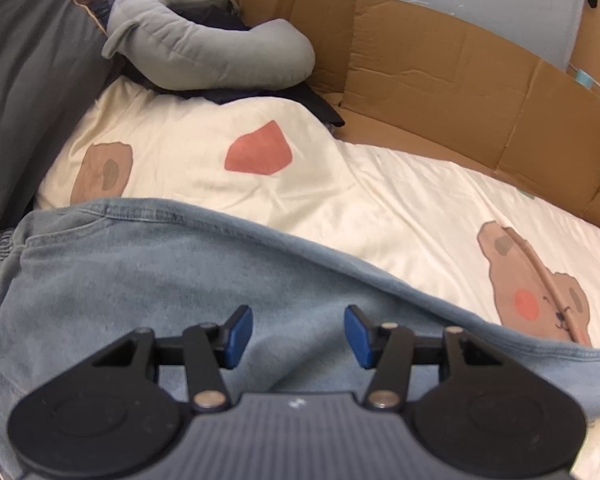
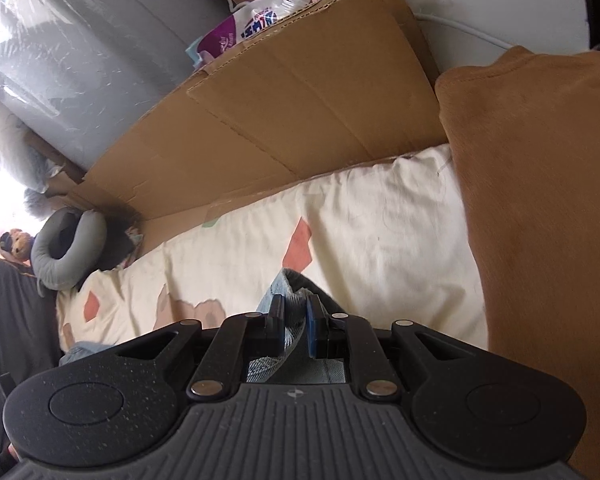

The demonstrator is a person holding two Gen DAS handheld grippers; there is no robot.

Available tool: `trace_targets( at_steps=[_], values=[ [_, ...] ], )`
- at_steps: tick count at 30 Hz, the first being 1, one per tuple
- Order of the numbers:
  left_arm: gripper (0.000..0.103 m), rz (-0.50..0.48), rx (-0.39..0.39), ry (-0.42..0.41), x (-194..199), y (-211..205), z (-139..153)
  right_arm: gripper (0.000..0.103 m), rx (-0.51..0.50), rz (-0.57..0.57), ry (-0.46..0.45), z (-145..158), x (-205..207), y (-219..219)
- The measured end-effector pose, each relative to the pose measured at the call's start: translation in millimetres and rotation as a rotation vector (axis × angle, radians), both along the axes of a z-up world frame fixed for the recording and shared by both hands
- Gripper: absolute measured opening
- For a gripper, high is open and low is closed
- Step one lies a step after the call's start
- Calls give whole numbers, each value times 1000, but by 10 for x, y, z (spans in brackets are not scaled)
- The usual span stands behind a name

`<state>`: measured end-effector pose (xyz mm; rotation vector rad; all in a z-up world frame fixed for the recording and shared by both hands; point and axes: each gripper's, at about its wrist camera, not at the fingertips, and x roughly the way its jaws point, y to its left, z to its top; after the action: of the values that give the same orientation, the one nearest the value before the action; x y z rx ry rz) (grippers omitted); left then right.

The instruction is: Fold clothes

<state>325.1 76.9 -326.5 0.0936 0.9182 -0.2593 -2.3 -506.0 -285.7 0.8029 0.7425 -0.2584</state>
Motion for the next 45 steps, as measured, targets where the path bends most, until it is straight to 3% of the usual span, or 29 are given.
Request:
trace_targets(
  at_steps=[14,18,21,27,31,34,38,45],
  values=[
    [54,-6,45,-1,285,0,-131,11,-3,-30,18,-315,715,-256],
    [54,-11,52,-1,334,-9,-156,23,27,-36,-6,-364,826,-303],
    [54,-17,60,-4,363,-10,-159,43,28,-20,-43,-313,838,-306],
    [54,-66,101,-26,408,-28,-95,44,-30,19,-48,-198,747,-337],
    [54,-125,163,-45,473,-41,-23,45,-96,73,19,-248,663,-333],
    [55,-174,215,-50,539,-38,20,54,-115,112,55,-318,652,-290],
    [57,-268,318,-64,631,-50,72,57,-154,174,85,-356,689,-187],
    [60,-547,550,-91,705,-119,-75,61,-265,343,85,-175,834,60]
  ],
)
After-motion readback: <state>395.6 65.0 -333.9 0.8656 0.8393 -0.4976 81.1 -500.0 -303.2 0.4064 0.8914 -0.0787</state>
